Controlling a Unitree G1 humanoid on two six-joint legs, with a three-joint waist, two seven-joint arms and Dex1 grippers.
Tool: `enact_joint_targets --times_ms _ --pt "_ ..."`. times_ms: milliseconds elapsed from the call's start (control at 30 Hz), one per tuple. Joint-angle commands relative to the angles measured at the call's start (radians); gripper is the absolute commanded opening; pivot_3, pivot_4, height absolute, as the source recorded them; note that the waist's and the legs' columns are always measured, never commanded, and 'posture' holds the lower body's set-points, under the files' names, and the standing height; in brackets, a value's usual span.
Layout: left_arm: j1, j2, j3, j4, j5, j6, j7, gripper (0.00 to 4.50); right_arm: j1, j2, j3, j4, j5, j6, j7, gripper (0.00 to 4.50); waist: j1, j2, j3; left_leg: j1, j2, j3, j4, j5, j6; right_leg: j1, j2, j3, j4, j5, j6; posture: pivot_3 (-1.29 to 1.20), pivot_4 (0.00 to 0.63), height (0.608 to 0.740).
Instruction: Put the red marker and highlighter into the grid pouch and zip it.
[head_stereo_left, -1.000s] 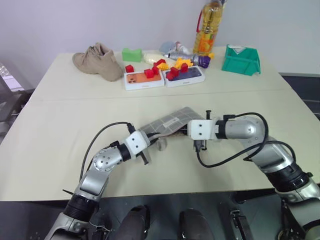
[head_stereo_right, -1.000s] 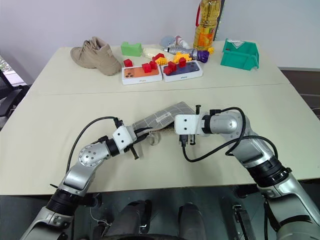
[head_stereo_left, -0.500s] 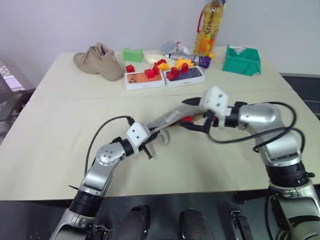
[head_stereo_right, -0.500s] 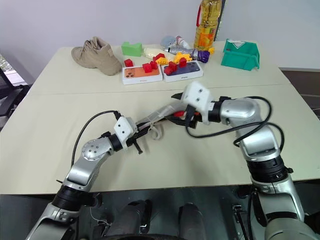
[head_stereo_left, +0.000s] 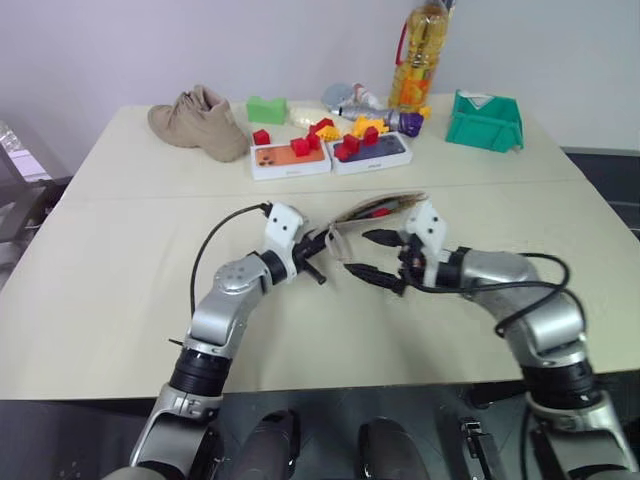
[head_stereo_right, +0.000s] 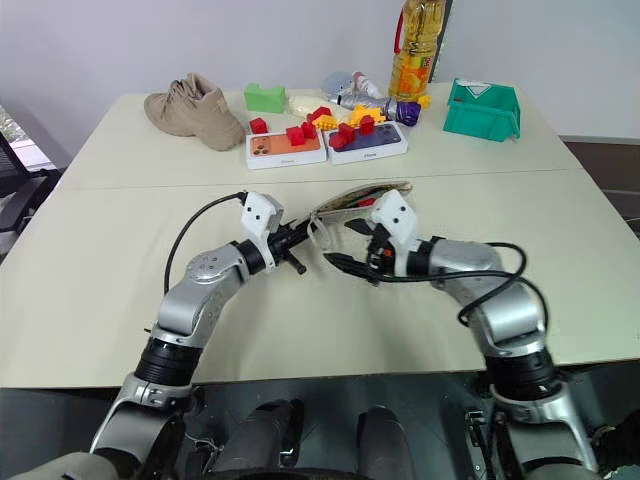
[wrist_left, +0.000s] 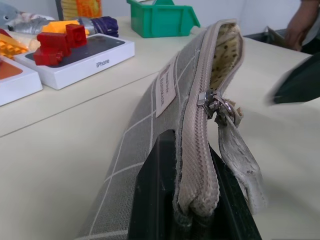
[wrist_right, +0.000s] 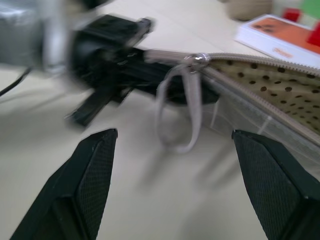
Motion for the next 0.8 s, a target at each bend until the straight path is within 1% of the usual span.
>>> enact_joint_targets --times_ms 33,167,267,400,467,667,800 --pt "-0.006 -0.014 0.020 -0.036 -0.034 0.020 0.012 0.00 -0.039 0.068 0.000 0.031 -0.015 0.008 -0.103 3.79 0.002 0.000 0.000 0.000 0.000 0.000 0.000 0.000 0.000 0.000 0.000 0.000 0.000 0.000 0.000 0.00 0.150 0.739" --pt "0.009 -0.016 0.005 -0.053 -0.031 0.023 0.020 0.00 -0.058 0.127 0.012 0.069 -0.007 0.024 -0.147 3.79 0.002 0.000 0.000 0.000 0.000 0.000 0.000 0.000 0.000 0.000 0.000 0.000 0.000 0.000 0.000 0.00 0.150 0.739" --pt "0.013 -0.022 0.004 -0.058 -0.033 0.025 0.028 0.00 -0.063 0.140 0.022 0.080 -0.006 0.026 -0.157 2.99 0.002 0.000 0.000 0.000 0.000 0.000 0.000 0.000 0.000 0.000 0.000 0.000 0.000 0.000 0.000 0.00 0.150 0.739" --pt "0.017 -0.026 0.002 -0.058 -0.028 0.020 0.039 0.00 -0.064 0.126 0.026 0.082 0.002 0.035 -0.146 0.83 0.001 0.000 0.000 0.000 0.000 0.000 0.000 0.000 0.000 0.000 0.000 0.000 0.000 0.000 0.000 0.00 0.150 0.739" --pt "0.019 -0.025 0.004 -0.057 -0.026 0.016 0.044 0.00 -0.065 0.110 0.019 0.081 0.003 0.037 -0.138 0.01 0.001 0.000 0.000 0.000 0.000 0.000 0.000 0.000 0.000 0.000 0.000 0.000 0.000 0.000 0.000 0.00 0.150 0.739" --pt "0.028 0.019 0.019 -0.037 -0.003 -0.017 0.036 0.00 -0.094 0.008 -0.049 0.071 0.008 0.027 -0.113 0.01 0.001 0.000 0.000 0.000 0.000 0.000 0.000 0.000 0.000 0.000 0.000 0.000 0.000 0.000 0.000 0.00 0.150 0.739" --pt "0.048 0.079 0.007 -0.020 0.037 -0.073 0.021 0.00 -0.120 -0.079 -0.110 0.082 0.006 0.012 -0.103 0.01 -0.001 0.000 0.000 0.000 0.000 0.000 -0.001 0.000 0.000 0.000 0.000 0.000 0.000 0.000 0.000 0.00 0.150 0.739"
